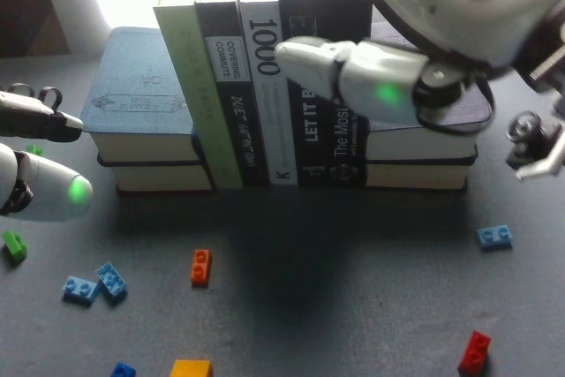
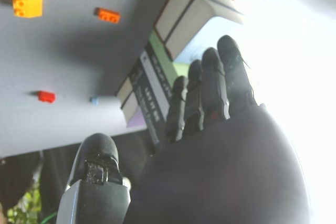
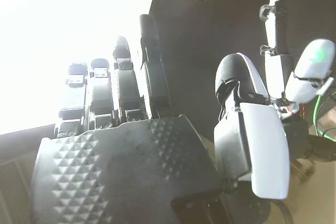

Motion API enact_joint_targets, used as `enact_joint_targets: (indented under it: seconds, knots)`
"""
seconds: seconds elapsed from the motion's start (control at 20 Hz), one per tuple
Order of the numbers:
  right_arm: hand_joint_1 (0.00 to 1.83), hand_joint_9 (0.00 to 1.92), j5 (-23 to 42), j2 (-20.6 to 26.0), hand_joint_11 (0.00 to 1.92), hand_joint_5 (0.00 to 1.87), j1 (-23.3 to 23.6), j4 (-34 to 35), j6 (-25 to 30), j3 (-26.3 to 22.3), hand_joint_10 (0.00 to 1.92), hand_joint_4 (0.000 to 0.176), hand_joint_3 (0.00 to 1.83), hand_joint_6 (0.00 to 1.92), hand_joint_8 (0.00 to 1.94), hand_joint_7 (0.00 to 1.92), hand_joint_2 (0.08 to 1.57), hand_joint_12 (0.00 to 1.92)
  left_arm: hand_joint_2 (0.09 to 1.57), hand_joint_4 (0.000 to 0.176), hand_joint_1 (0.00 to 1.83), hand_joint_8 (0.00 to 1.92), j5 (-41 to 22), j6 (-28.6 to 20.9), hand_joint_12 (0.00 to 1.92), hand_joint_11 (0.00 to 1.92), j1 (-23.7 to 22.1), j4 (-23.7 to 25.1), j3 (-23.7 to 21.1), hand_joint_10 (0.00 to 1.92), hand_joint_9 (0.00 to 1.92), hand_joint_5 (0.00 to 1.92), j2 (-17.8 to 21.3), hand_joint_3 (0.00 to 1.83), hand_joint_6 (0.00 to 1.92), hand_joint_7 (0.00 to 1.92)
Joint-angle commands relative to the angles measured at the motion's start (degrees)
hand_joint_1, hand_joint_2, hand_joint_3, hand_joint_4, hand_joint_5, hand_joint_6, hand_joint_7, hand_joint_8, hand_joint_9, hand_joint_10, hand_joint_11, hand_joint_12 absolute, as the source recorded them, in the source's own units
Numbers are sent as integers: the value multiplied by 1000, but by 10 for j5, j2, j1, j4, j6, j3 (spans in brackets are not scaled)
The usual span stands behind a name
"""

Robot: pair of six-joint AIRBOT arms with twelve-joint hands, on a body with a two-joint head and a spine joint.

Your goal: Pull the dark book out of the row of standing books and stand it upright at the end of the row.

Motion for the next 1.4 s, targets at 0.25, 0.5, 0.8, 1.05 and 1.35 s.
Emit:
enact_joint_targets:
  seconds: [0.25, 0.5, 0.8, 1.05, 1.35]
  knots:
    - [15, 125, 33, -36, 25, 877, 13, -55, -11, 39, 24, 0, 6, 164, 29, 397, 1170, 18, 1258, 43, 7, 0, -39, 2, 539, 1, -6, 14, 2, 1, 163, 112, 6, 0, 0, 157]
    - [0, 99, 35, -43, 0, 884, -3, -57, -2, 51, 11, 0, 4, 155, 31, 422, 1171, 0, 1248, 34, 34, 4, -39, 1, 527, 0, -6, 14, 2, 2, 164, 132, 6, 0, 6, 165]
    - [4, 104, 37, -47, 0, 903, -2, -71, 5, 68, 9, 0, 10, 108, 0, 321, 1199, 0, 1250, 32, 40, 1, -41, 1, 560, 0, -6, 15, 3, 1, 162, 125, 6, 2, 4, 153]
    - [0, 103, 32, -49, 0, 939, 0, -84, 4, 75, 7, 0, 4, 109, 20, 357, 1192, 0, 1252, 45, 42, 1, -41, 1, 592, 0, -6, 15, 2, 2, 173, 128, 6, 0, 1, 148]
    - [24, 90, 30, -49, 0, 933, 13, -85, 0, 72, 2, 0, 2, 92, 8, 343, 1184, 0, 1247, 22, 71, 1, -41, 1, 578, 0, -6, 15, 2, 1, 174, 153, 6, 0, 2, 167]
